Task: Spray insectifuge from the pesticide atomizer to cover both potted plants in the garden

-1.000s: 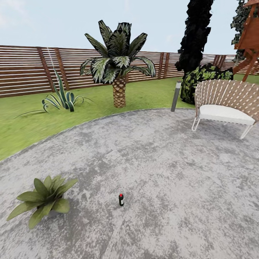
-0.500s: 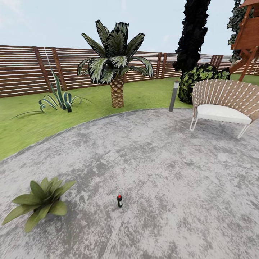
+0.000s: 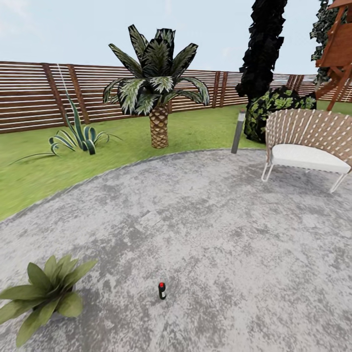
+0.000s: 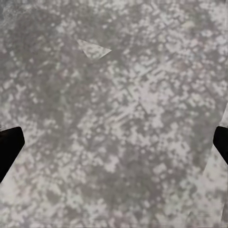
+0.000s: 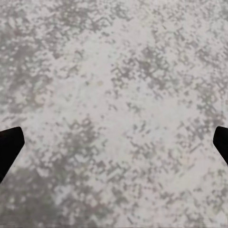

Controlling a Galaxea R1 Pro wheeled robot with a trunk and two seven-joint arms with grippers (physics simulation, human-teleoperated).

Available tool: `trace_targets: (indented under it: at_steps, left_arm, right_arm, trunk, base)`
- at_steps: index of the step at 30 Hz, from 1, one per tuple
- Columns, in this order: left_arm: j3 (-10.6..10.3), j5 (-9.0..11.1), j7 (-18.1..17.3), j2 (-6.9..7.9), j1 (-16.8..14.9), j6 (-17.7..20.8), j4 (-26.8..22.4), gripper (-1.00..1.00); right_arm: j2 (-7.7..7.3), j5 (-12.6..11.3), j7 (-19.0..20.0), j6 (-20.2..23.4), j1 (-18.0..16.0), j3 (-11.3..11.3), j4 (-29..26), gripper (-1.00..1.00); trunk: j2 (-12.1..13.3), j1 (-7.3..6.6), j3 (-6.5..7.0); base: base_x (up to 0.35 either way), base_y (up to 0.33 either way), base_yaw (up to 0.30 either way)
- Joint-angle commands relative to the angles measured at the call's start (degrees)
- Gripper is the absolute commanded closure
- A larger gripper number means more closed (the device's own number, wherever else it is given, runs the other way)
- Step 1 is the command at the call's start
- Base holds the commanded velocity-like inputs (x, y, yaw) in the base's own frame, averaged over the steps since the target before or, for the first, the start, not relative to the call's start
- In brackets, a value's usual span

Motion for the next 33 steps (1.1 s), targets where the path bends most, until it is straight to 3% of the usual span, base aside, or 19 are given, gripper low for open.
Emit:
trace_targets:
  at_steps: [1, 17, 26, 33]
  left_arm:
    - [-0.03, 0.07, -0.07, 0.01, -0.03, -0.18, 0.05, -1.0]
    - [-0.15, -0.04, -0.07, 0.08, -1.12, -0.03, -1.48, -1.0]
    - [-0.46, -0.56, -1.09, -0.3, -9.94, 1.24, -3.48, -1.0]
    - [-0.64, -0.8, -2.36, -2.16, -17.46, 6.92, -3.74, -1.0]
  right_arm:
    - [0.29, -0.05, 0.08, -0.18, -0.05, -0.13, 0.03, -1.0]
    - [1.01, -0.05, 0.05, -0.16, -0.07, -0.17, -1.65, -1.0]
    - [0.98, -0.02, -0.19, 0.05, -1.69, -0.22, -13.7, -1.0]
    - [0.61, -0.05, -0.16, 1.17, -9.17, -0.49, -15.2, -1.0]
  trunk:
    - [-0.01, 0.01, -0.05]
    - [-0.01, 0.01, -0.05]
    - [-0.01, 0.01, -0.05]
    - [-0.01, 0.01, -0.05]
  base:
    - [0.17, 0.086, 0.0]
    - [0.059, 0.061, 0.0]
    - [0.0, 0.001, 0.0]
    - [0.0, 0.0, 0.0]
